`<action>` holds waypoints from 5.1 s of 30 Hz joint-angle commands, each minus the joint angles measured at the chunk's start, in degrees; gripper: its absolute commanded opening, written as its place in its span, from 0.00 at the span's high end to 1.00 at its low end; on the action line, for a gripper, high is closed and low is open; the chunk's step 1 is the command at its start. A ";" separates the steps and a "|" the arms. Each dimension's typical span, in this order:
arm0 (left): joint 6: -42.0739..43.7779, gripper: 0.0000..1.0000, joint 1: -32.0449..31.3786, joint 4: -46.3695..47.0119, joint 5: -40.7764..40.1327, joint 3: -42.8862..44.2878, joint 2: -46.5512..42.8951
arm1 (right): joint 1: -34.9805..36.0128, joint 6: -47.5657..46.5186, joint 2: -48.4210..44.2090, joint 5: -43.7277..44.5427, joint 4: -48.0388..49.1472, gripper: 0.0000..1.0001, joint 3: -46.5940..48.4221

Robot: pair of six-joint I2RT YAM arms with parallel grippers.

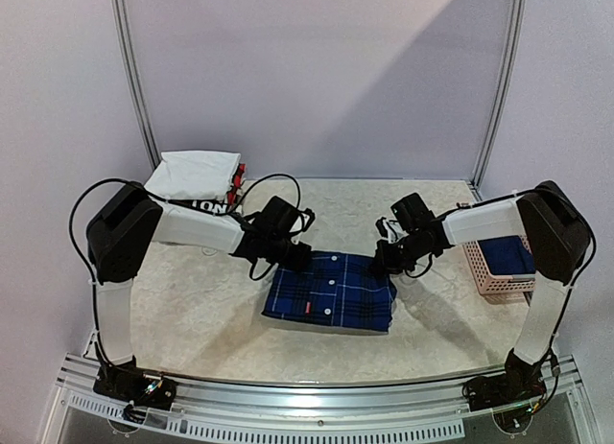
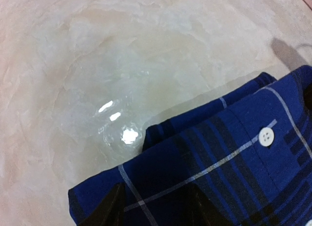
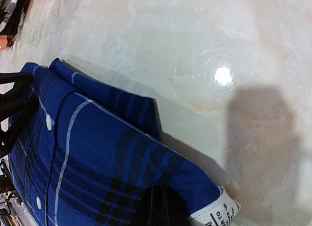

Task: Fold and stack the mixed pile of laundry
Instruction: Smooth out the crumpled tank top at the center of the board, then pick up the square-folded shirt from the center of the board.

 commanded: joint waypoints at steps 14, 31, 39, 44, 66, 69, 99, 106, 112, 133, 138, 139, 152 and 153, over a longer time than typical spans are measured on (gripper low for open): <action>-2.85 0.53 -1.70 -0.07 -3.30 -9.56 -13.31 | 3.00 -4.58 -0.49 2.13 -11.67 0.90 12.18; -7.27 0.58 -17.12 -1.93 -8.07 -18.04 -21.66 | 16.03 1.04 -12.07 5.04 -6.68 0.89 -2.24; -9.28 0.62 -18.73 1.65 -7.77 -22.49 -20.37 | 16.03 1.85 -9.32 9.17 -6.72 0.90 -4.23; -10.60 0.63 -19.87 3.09 -8.04 -25.35 -19.88 | 14.29 1.77 -8.19 11.01 -6.83 0.90 -5.81; -15.12 0.66 -22.61 5.67 -14.40 -34.82 -23.23 | 10.55 3.63 -11.67 14.77 -8.67 0.90 -12.96; -15.15 0.65 -22.61 5.22 -14.75 -34.61 -24.56 | 10.50 3.59 -14.12 15.28 -10.57 0.89 -13.00; -16.49 0.19 -7.93 10.14 -8.52 -41.47 -39.98 | 27.73 5.26 -11.48 26.73 -21.25 0.55 8.70; -18.92 0.24 -3.05 11.07 -6.14 -43.58 -40.09 | 37.85 5.22 -0.36 29.76 -20.99 0.48 19.94; -20.19 0.25 1.70 11.19 -4.55 -46.92 -42.56 | 42.13 5.16 7.37 30.62 -19.41 0.44 26.26; -20.83 0.27 7.20 13.70 -1.53 -52.38 -45.69 | 44.64 5.96 23.99 35.26 -23.78 0.55 35.47; -20.88 0.28 7.20 14.50 -0.97 -52.54 -45.05 | 44.91 7.33 25.41 39.90 -27.48 0.71 35.58; -20.89 0.28 7.22 14.67 -0.76 -52.50 -44.84 | 44.93 7.55 25.61 40.56 -28.05 0.77 35.51; -31.09 0.25 3.79 25.04 6.86 -52.21 -39.50 | 44.88 6.04 16.95 40.23 -25.95 1.00 29.90; -32.28 0.23 3.70 26.46 7.27 -52.29 -38.99 | 44.88 5.81 16.49 40.24 -25.98 1.00 29.87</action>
